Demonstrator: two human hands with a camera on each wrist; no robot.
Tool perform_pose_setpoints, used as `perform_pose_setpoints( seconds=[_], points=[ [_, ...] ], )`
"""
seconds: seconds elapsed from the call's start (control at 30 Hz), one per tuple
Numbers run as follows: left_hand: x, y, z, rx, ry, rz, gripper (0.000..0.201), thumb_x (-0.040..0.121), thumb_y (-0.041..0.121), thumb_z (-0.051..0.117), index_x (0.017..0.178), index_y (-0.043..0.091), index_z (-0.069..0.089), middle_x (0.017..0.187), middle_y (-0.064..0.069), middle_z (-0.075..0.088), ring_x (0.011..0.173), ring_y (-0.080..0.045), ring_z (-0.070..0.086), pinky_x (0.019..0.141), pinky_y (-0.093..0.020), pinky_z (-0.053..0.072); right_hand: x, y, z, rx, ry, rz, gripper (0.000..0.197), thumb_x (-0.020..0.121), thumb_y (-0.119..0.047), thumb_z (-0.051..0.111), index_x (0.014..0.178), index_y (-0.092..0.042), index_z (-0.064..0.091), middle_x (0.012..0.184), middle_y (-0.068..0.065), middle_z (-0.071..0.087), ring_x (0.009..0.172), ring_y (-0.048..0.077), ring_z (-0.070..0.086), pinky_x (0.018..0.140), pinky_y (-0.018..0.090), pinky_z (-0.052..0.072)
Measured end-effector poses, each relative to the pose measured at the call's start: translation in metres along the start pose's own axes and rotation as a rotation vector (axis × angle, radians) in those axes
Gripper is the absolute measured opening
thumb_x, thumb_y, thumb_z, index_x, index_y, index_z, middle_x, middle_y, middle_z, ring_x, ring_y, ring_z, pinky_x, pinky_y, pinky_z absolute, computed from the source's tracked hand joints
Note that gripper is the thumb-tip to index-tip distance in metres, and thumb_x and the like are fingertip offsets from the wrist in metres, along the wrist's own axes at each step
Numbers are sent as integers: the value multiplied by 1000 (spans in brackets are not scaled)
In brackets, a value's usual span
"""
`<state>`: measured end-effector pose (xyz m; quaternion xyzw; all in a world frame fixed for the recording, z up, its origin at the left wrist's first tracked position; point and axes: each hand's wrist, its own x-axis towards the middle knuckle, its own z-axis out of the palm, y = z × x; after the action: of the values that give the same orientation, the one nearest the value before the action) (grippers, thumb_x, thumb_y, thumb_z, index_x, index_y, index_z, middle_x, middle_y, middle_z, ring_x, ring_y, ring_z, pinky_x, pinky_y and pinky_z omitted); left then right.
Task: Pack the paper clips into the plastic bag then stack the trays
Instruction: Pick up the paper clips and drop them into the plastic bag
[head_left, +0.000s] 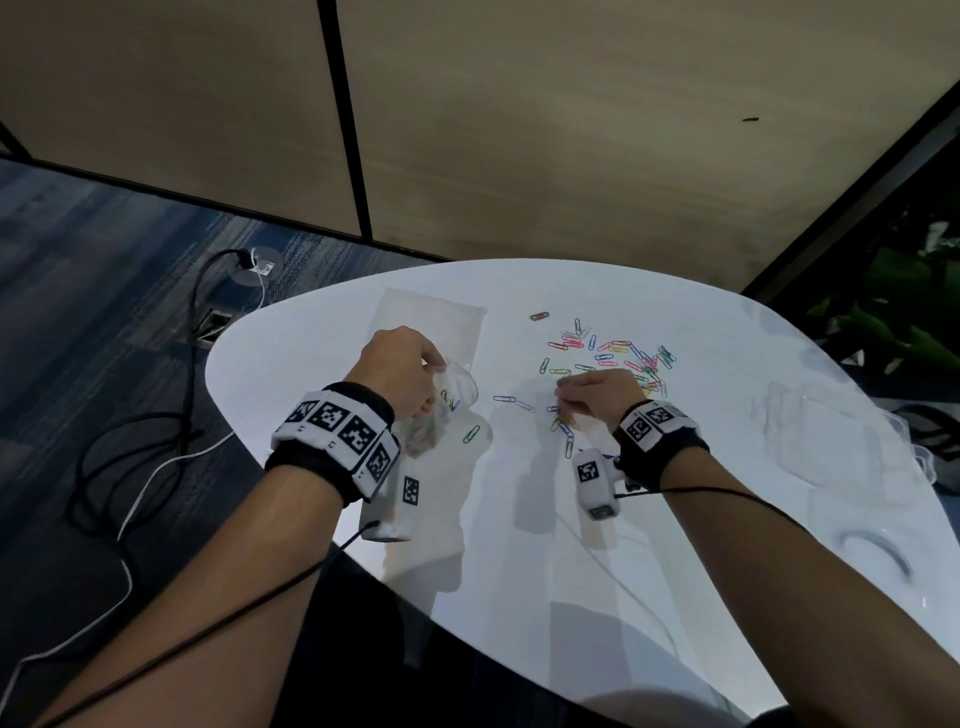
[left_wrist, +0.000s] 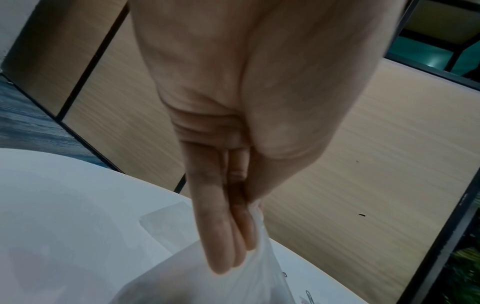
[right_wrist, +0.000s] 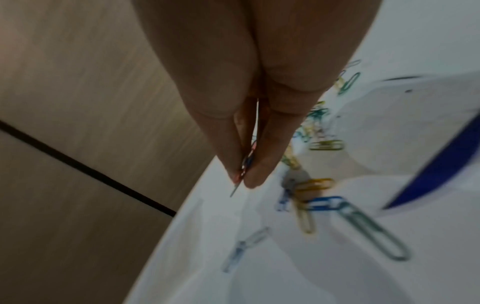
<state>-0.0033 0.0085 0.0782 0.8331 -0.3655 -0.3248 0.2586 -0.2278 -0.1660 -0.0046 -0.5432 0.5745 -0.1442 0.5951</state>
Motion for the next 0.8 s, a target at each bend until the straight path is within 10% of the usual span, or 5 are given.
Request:
perform_pose_setpoints(
  seconds=[0.23,0.4,0.57,0.7,0.8],
  points=[
    [2,0,3,8,0,17,23,96,1,53,99,10,74,73,-12,74,64,-25,75,69,-41,65,-56,-74,45,290,-454,-69,23,81,9,70,103,13,68,98,14,74,90,21,72,80,22,58],
    [4,-1,6,30,-6,45,21,94,4,58,99,14,76,82,-9,73,75,-27,74,76,-42,64,-63,-64,87,-307,-358,-304,16,83,-4,71,97,-9,77,91,9,77,87,20,74,91,37,57],
    [4,-2,5,37,-16,68,20,94,5,60,101,12,77,86,-11,74,82,-32,74,81,-43,62,-69,-59,99,-537,-229,-515,20,82,-7,69,98,-15,78,85,4,77,78,12,73,85,25,57],
    [4,-2,3,28,-17,50,21,90,-1,62,101,10,76,81,-9,73,78,-28,74,79,-42,63,-78,-64,97,-721,-376,-620,25,91,-10,58,104,-20,77,91,-8,73,81,1,62,72,-3,39],
    [4,-4,-1,12,-3,26,23,89,-2,61,100,11,76,78,-11,74,72,-29,75,73,-42,64,-74,-70,88,-565,-408,-645,33,89,-2,53,102,-20,78,93,-10,74,84,2,67,82,6,47]
  ],
)
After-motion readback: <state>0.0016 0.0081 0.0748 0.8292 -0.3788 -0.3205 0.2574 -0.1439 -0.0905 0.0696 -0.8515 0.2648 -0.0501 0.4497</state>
